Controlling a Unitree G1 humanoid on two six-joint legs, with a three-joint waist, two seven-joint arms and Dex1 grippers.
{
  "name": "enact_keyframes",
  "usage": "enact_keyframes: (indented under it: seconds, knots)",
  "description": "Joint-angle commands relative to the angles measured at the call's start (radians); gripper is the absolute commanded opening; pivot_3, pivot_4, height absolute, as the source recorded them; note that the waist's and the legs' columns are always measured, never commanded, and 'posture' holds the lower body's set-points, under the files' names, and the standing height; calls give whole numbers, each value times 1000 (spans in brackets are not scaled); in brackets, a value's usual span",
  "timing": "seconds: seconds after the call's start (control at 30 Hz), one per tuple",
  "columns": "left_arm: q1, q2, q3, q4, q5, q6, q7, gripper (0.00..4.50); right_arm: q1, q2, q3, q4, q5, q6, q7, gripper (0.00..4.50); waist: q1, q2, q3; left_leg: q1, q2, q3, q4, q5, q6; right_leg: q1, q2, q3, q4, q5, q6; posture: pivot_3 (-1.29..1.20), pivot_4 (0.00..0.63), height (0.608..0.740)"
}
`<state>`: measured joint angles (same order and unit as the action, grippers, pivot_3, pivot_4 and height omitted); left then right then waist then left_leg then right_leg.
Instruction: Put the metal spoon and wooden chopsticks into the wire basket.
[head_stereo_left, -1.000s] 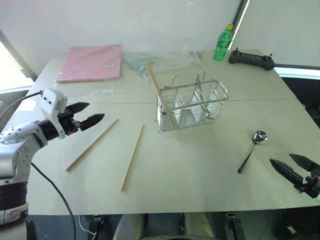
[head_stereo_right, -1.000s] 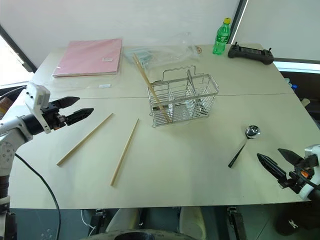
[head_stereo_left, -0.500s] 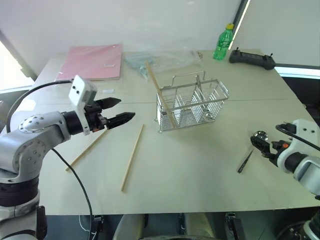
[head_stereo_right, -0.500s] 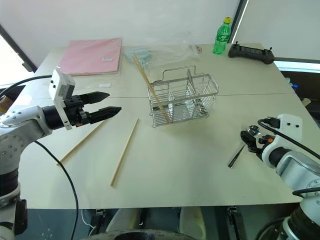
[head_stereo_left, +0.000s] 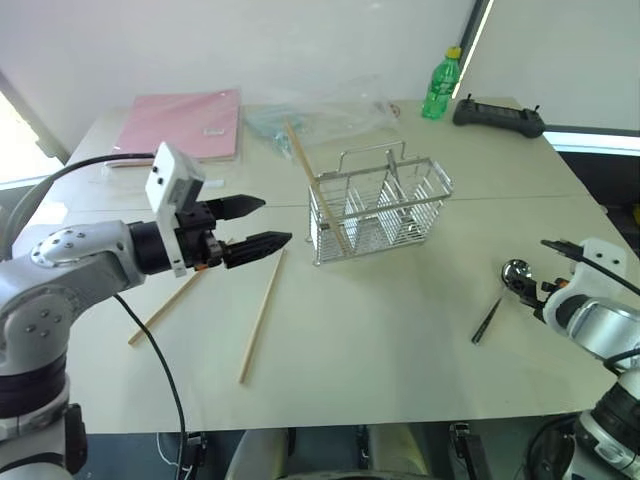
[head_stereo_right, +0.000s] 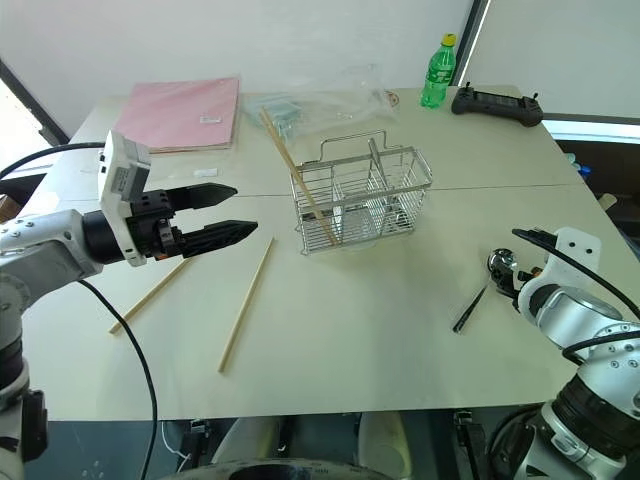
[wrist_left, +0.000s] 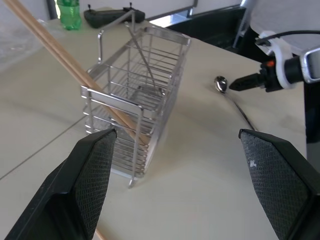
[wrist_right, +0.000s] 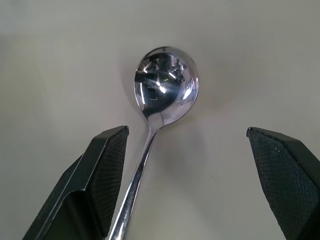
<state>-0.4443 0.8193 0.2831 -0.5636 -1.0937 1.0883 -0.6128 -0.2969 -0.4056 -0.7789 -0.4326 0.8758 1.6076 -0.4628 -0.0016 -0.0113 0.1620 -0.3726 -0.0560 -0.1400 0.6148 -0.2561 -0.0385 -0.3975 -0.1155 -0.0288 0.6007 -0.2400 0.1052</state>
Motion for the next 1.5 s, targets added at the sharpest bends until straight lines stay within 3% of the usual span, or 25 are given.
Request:
enact_keyframes:
  seconds: [0.03,0.3,0.43,0.57,0.77,0.87,0.93,0.97,1.0,1.03,1.13,1.5]
  knots:
    - [0,61,25,-36,-76,16,-56,4131,-13,20,18,-2,-31,7,-11,3897,-6,1,0,0,0,0,0,0,0,0,0,0,0,0,0,0,150,722]
    - [10,190,-71,-30,-75,7,-244,4131,-60,77,81,25,-116,7,0,3897,-11,1,0,0,0,0,0,0,0,0,0,0,0,0,0,0,150,722]
    - [-27,209,-111,-6,-94,9,-326,4131,-95,76,97,69,-195,7,20,3897,-11,1,0,0,0,0,0,0,0,0,0,0,-1,0,0,0,150,722]
    - [-64,212,-217,24,27,-55,-417,4131,-133,78,134,118,-277,-1,60,3897,-11,1,0,0,0,1,0,0,0,0,0,0,-1,0,0,0,150,722]
    - [-98,199,-285,52,100,-104,-494,4131,-121,91,165,132,-375,-18,120,3897,-13,0,-1,0,0,1,0,0,0,0,0,0,-1,0,0,0,150,722]
    - [-104,196,-290,58,114,-111,-507,4208,-111,98,164,128,-413,-20,148,3128,-12,-1,-1,0,0,0,0,0,0,0,0,0,-1,0,0,0,150,722]
    - [-108,194,-287,65,117,-114,-513,4208,-104,103,166,122,-437,-21,167,2176,-12,-1,-1,0,0,0,0,0,0,0,0,0,-1,0,0,0,150,722]
    - [-111,193,-287,68,120,-115,-514,4208,-98,110,164,116,-447,-19,173,2176,-12,-1,-1,0,0,0,0,0,0,0,0,0,-1,0,0,0,150,722]
    - [-113,191,-286,71,124,-119,-514,4208,-93,116,164,111,-457,-17,179,1592,-12,-1,-1,0,0,0,0,0,0,0,1,0,-1,0,0,0,150,722]
    - [-115,189,-285,73,127,-121,-515,4208,-91,122,164,106,-468,-14,187,1483,-12,-1,-1,0,1,0,-1,0,0,0,1,0,-1,0,0,0,150,722]
    - [-122,183,-285,77,132,-119,-516,4208,-92,134,164,96,-502,-3,210,255,-12,-3,-2,0,1,-1,-1,0,0,0,1,0,-1,0,0,0,150,722]
    - [-131,166,-288,91,151,-127,-528,4208,-90,114,177,70,-595,-9,293,255,-12,-3,-2,0,1,-1,-1,0,0,0,1,0,-1,0,0,0,150,722]
